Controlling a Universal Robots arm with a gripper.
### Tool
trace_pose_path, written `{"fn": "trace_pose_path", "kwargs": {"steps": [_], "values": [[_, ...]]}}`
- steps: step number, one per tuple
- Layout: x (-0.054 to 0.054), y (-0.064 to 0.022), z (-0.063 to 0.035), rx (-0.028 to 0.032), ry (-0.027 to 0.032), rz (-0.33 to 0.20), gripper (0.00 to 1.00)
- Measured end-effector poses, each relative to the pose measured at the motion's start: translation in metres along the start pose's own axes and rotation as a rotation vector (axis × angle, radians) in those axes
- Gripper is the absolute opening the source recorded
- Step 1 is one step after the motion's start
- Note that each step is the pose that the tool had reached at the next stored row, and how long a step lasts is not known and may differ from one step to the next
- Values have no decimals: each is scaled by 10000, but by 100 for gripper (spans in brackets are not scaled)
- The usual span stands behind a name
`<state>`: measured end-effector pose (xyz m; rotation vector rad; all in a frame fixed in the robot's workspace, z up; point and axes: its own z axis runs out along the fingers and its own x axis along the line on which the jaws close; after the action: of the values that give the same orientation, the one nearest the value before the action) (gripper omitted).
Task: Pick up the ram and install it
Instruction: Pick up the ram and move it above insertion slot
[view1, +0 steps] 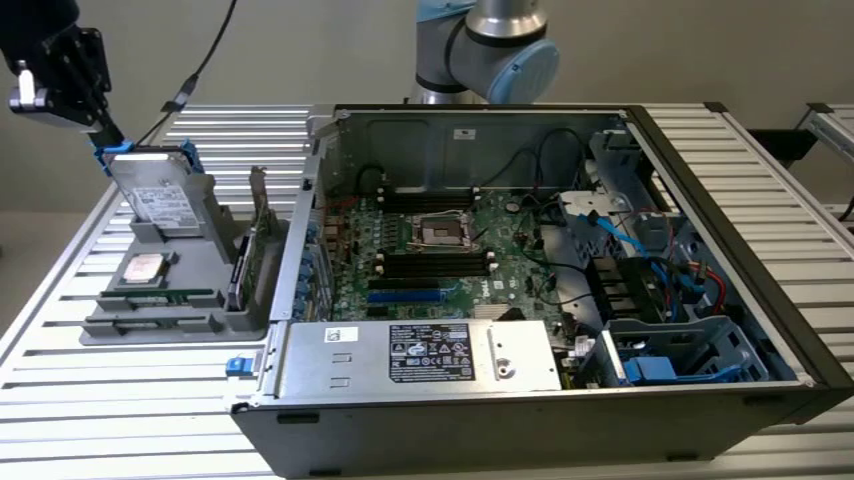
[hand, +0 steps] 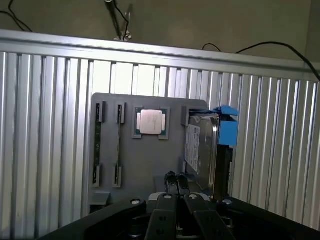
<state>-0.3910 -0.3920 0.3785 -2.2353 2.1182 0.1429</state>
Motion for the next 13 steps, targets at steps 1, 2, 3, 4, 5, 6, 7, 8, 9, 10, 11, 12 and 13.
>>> {"fn": "trace_pose_path", "kwargs": {"steps": [1,2,3,4,5,6,7,8,9,10,11,12,13], "values": [[19,9,-2,5,-21,-1,10],[40,17,-4,10,-42,-2,10],[62,22,-6,12,-62,-3,10],[91,26,-9,14,-84,-3,10],[120,29,-12,15,-106,-5,10],[149,32,-15,16,-128,-5,10],[177,34,-19,16,-149,-5,10],[204,36,-21,18,-167,-6,10],[234,37,-25,18,-188,-6,10],[262,39,-27,20,-209,-8,10],[287,40,-30,21,-225,-9,10],[312,42,-33,21,-241,-11,10],[336,43,-35,22,-259,-12,10]]}}
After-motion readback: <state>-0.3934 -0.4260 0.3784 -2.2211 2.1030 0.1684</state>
